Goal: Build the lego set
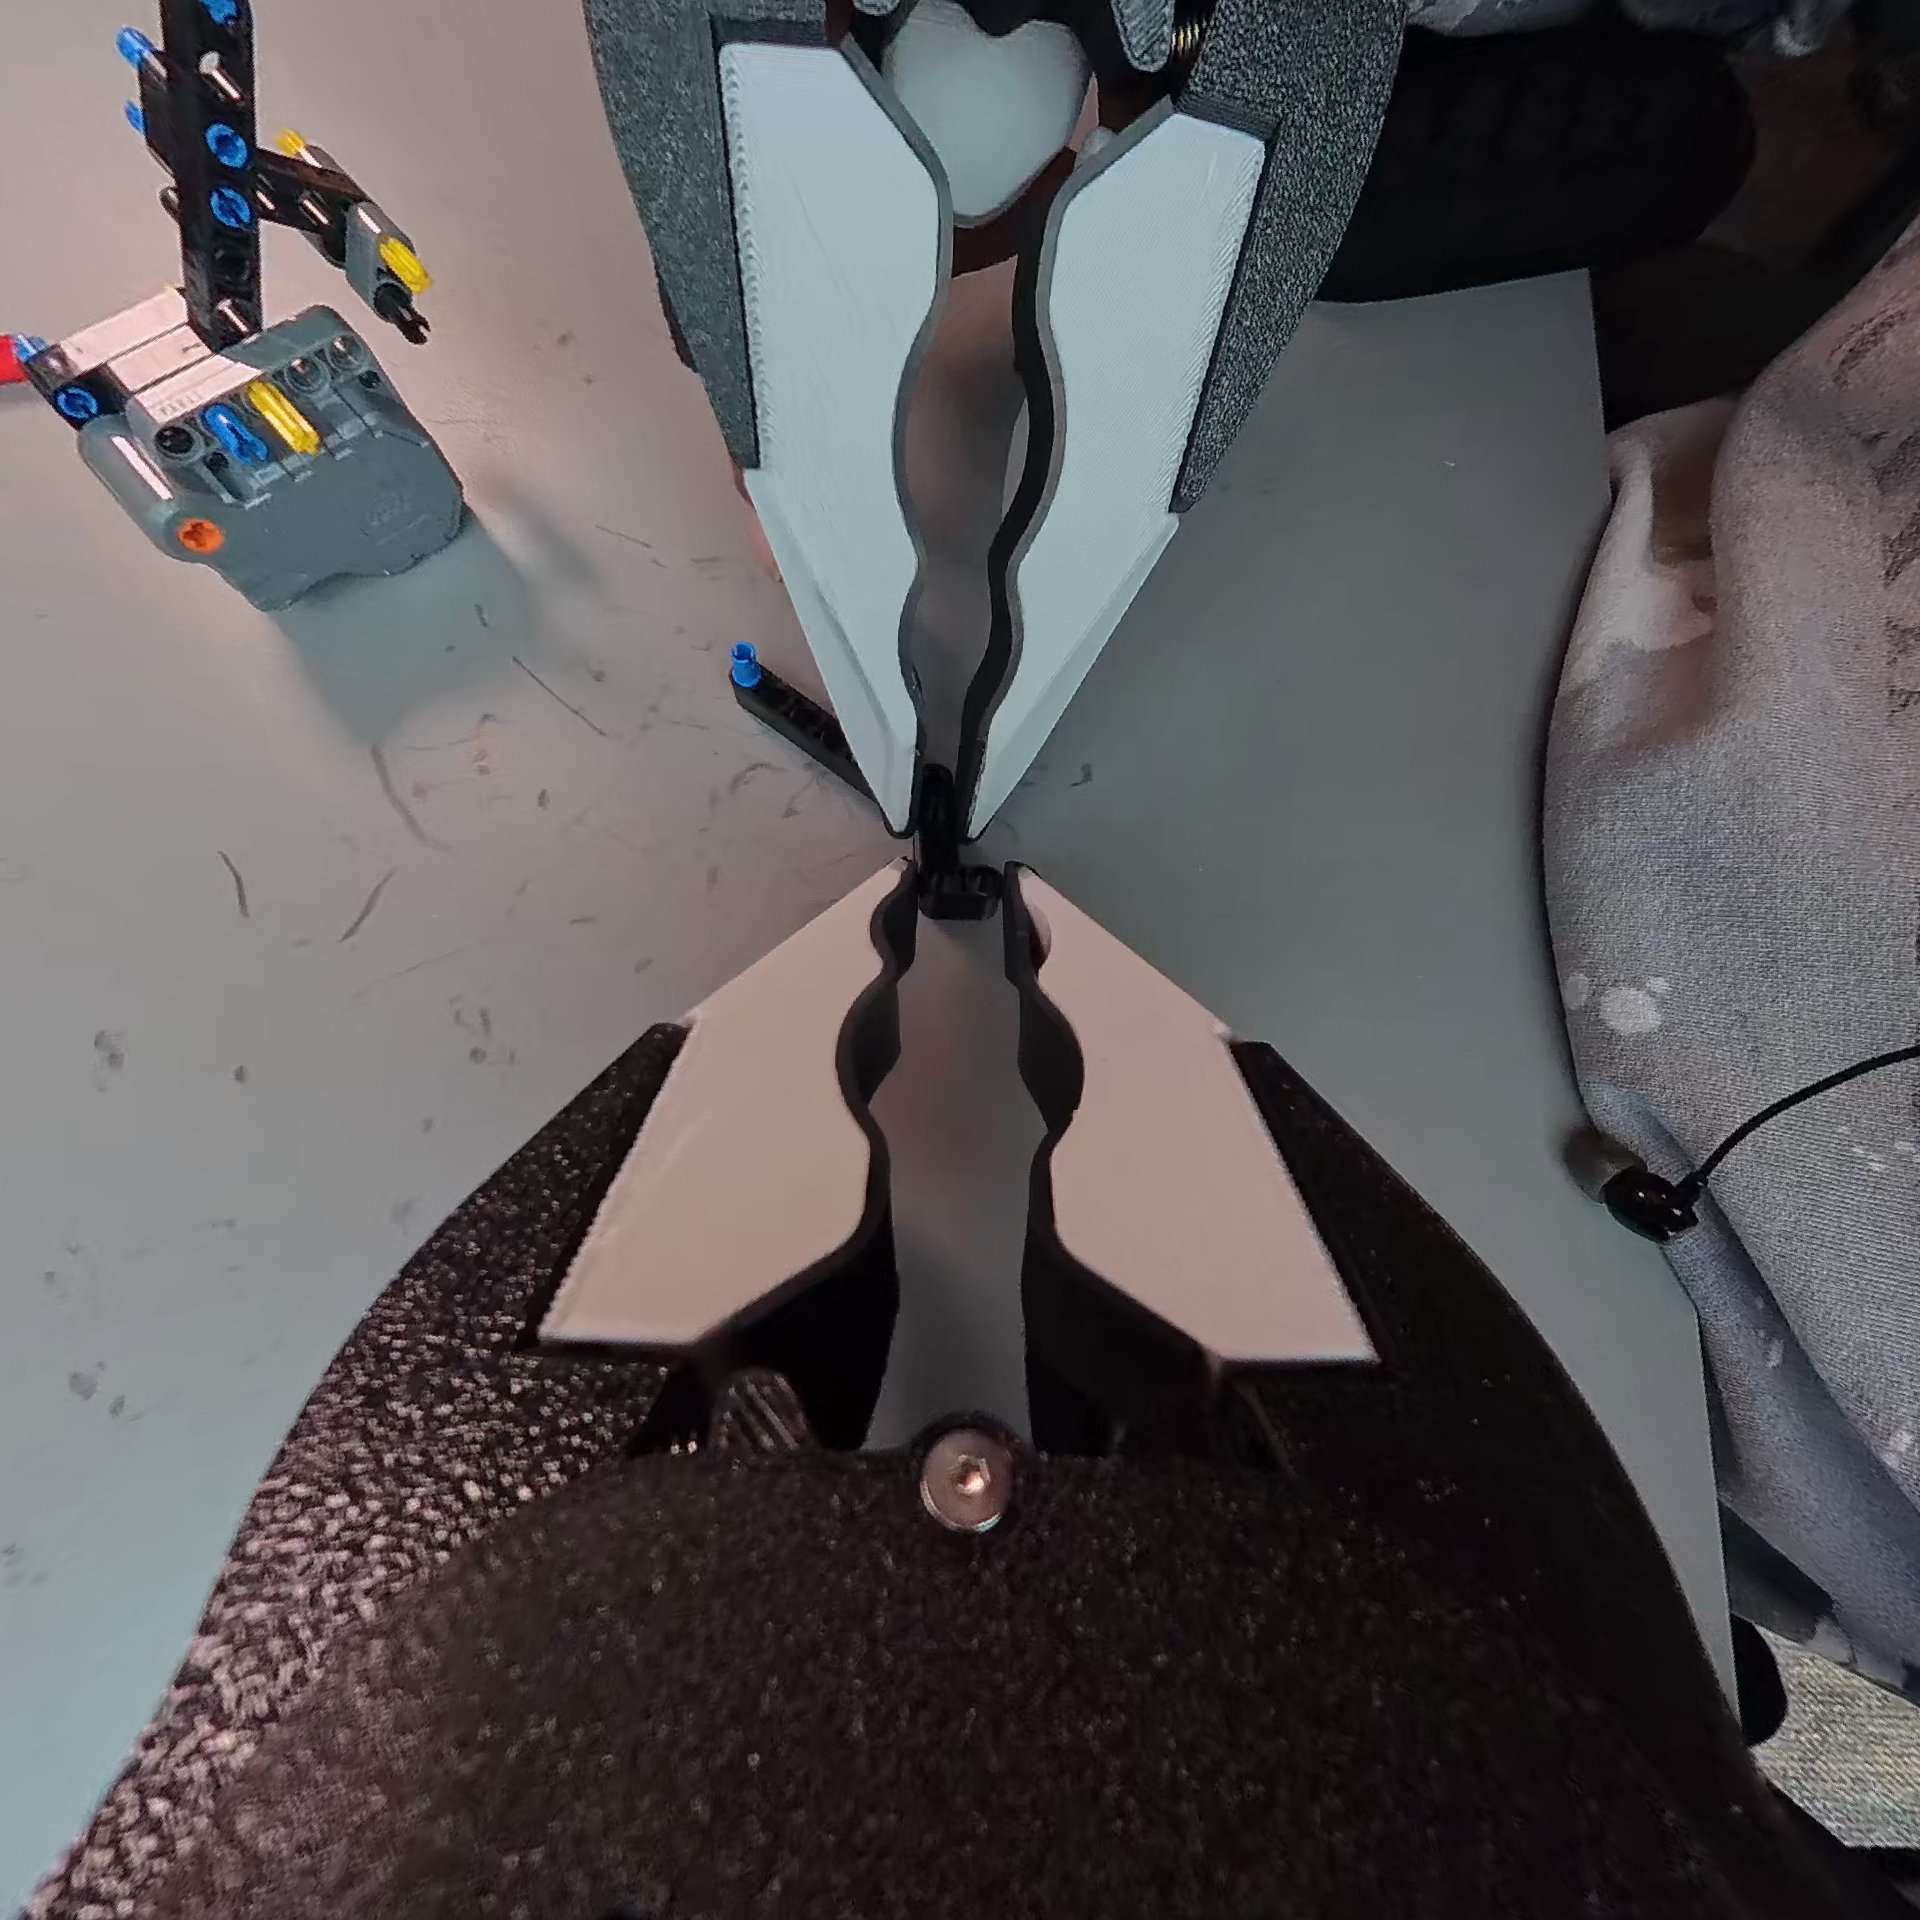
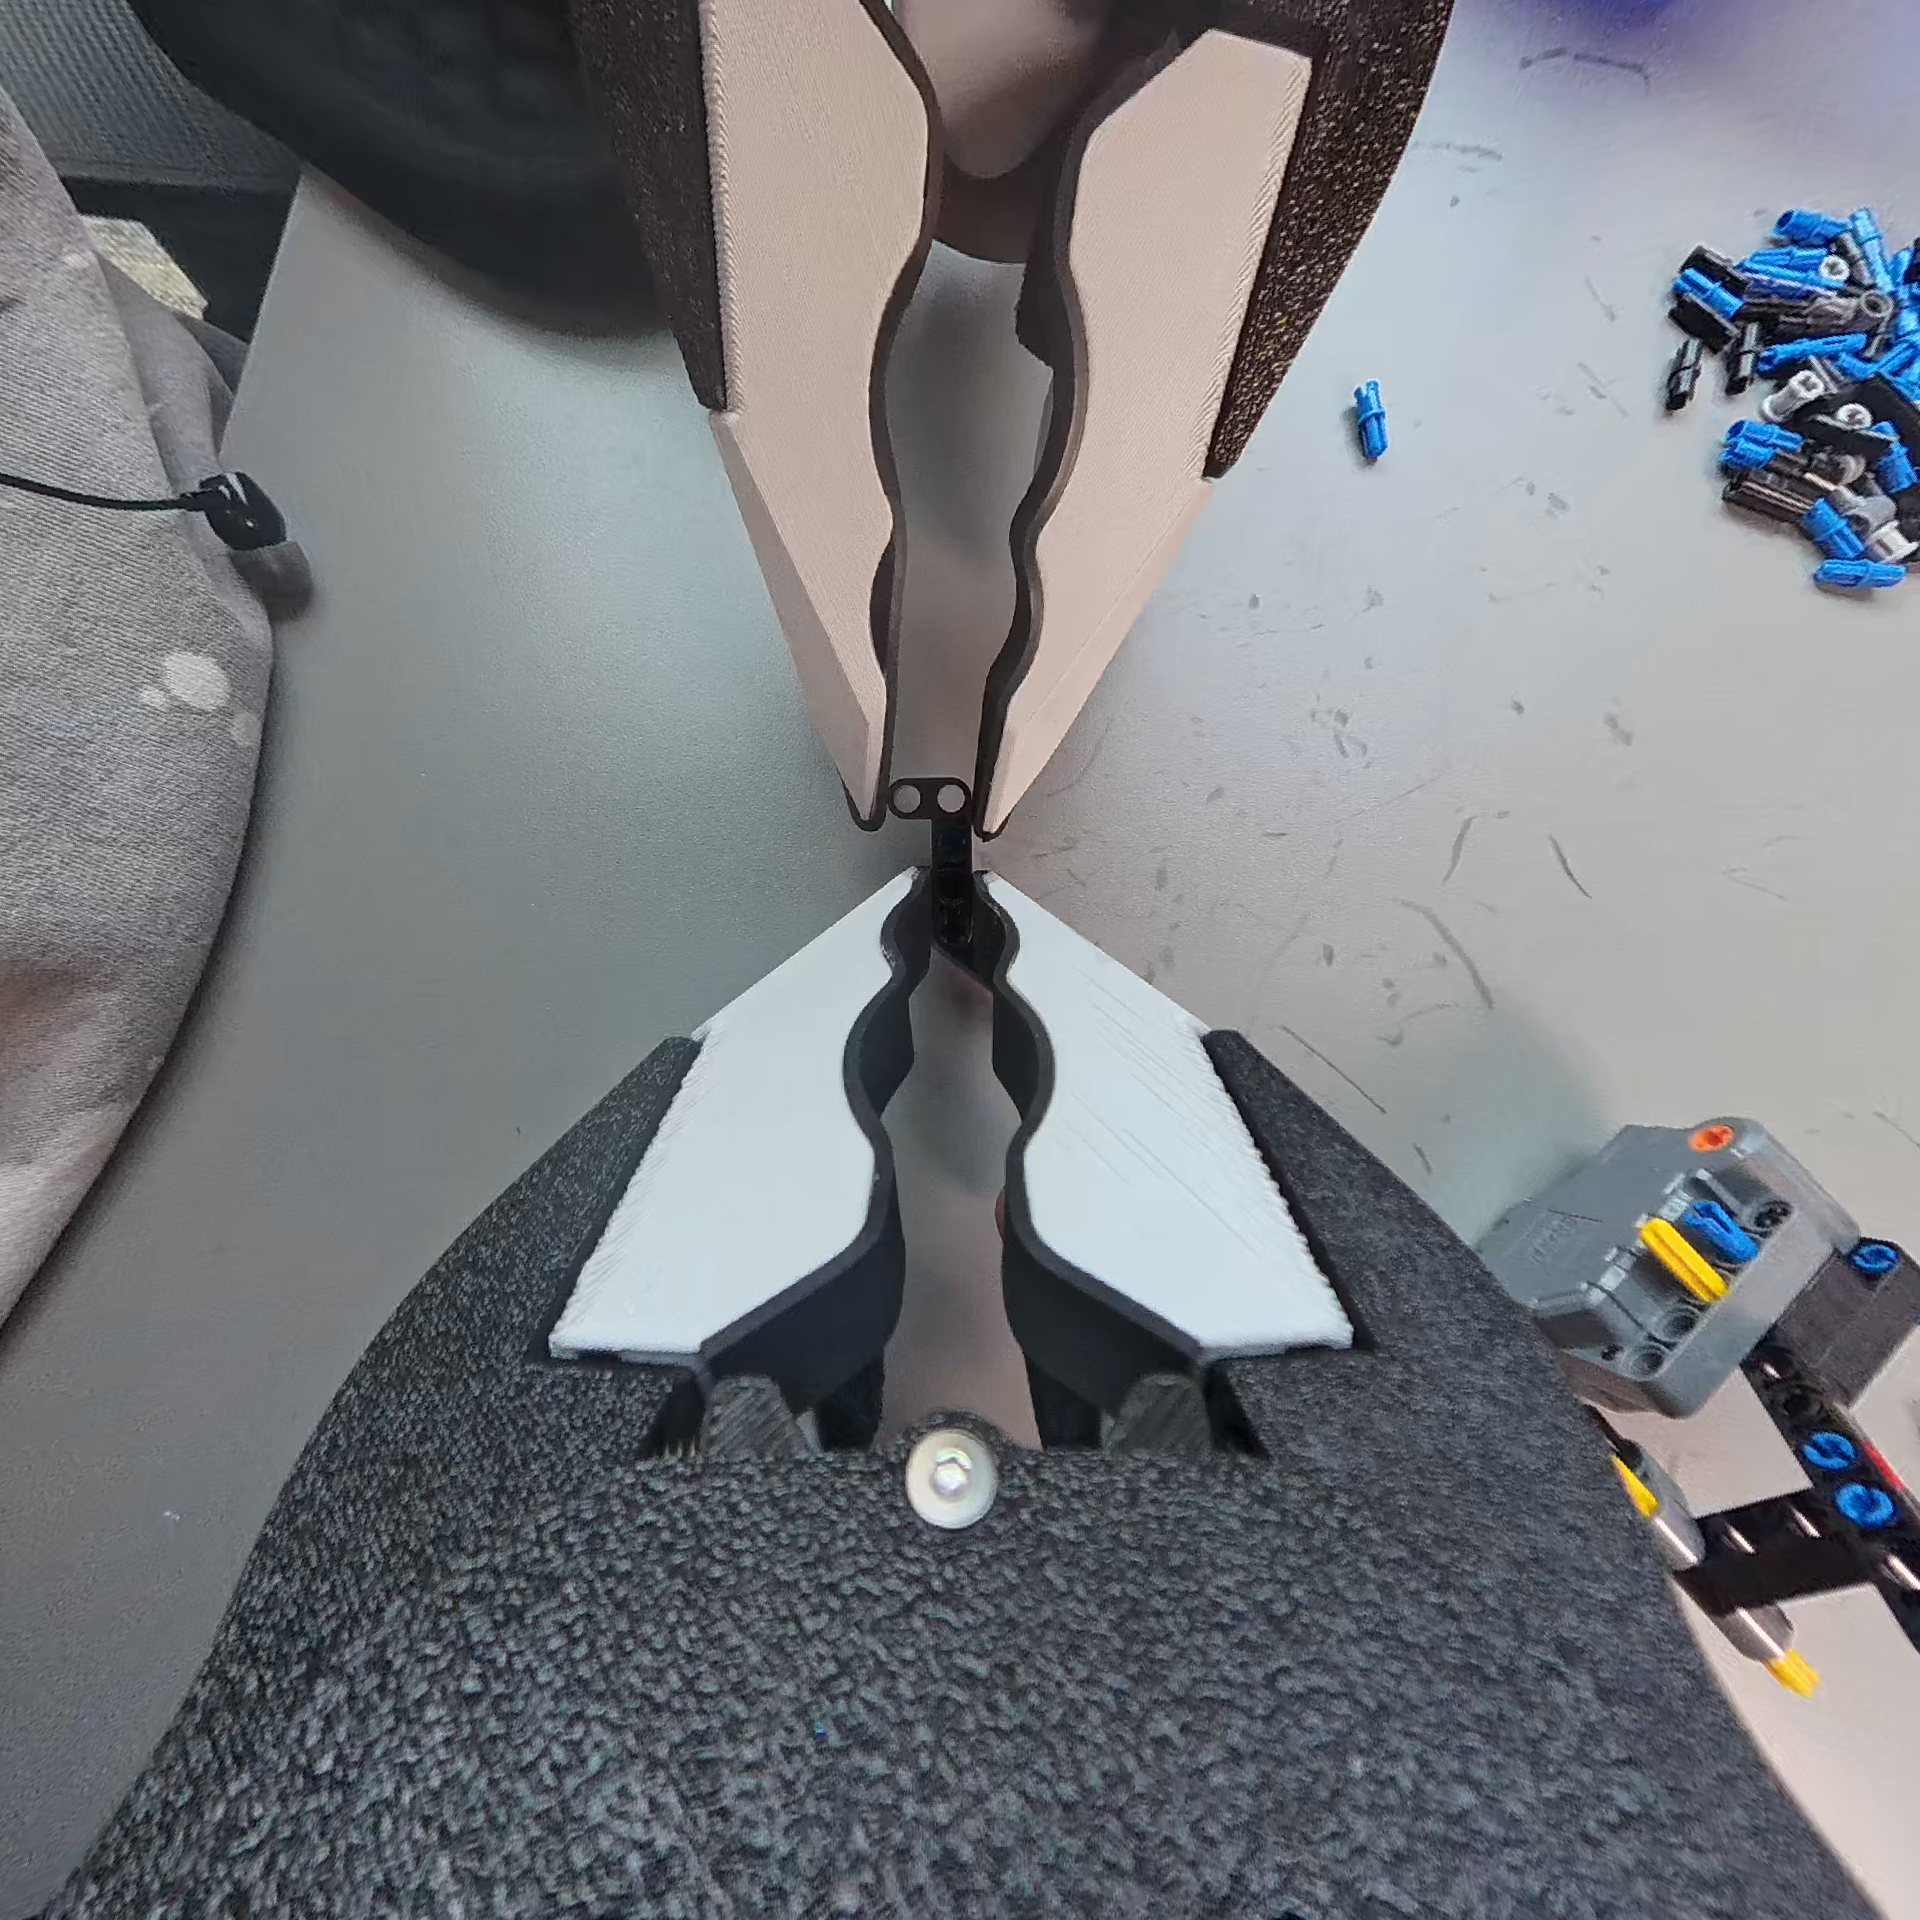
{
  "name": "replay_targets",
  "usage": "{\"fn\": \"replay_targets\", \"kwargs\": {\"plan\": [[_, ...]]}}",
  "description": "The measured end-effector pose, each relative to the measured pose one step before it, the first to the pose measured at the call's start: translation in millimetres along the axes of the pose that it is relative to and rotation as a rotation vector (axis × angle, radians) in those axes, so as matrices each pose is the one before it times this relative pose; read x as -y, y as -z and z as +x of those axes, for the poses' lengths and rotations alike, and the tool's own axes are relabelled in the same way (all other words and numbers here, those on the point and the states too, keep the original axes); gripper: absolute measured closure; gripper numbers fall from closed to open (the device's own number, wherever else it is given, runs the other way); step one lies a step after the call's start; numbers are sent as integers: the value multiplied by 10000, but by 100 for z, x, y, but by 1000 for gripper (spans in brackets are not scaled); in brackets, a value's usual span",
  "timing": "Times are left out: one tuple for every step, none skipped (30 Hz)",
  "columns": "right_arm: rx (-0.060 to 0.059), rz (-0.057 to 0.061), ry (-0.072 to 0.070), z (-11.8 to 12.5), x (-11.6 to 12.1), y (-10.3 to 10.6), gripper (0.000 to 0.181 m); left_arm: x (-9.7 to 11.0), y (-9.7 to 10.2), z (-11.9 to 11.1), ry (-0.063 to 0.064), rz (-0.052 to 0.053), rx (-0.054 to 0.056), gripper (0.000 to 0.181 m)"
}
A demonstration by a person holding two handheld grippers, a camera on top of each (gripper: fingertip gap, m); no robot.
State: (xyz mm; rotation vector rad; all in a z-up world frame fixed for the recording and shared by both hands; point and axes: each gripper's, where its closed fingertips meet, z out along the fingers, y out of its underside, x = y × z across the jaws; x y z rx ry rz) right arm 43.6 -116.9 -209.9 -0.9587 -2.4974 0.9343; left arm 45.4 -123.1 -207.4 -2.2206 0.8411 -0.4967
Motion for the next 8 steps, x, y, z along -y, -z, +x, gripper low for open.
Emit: {"fn": "replay_targets", "kwargs": {"plan": [[-6, 9, -16, 6, 37, 52, 174, -27, -11, -1, 53, 6, -42, 165], [-16, 6, -10, 3, 32, 43, 174, -31, -6, -5, 105, 11, -53, 166], [-27, 24, 1, 21, 69, 74, 174, -54, -15, -2, 138, 13, -63, 166], [-27, 40, -9, 15, 112, 85, 174, -56, -1, -8, 169, 28, -80, 166], [-30, 23, -9, 14, 101, 58, 174, -35, -9, 6, 232, 54, -107, 166], [-23, -9, 5, 2, 15, 24, 174, -6, 2, 0, 246, 64, -112, 166], [-10, 8, -2, -8, 20, 15, 174, 0, -9, 10, 181, 50, -74, 166], [21, 10, -38, -8, -29, 1, 174, 16, -19, 10, 103, 33, -22, 166]]}}
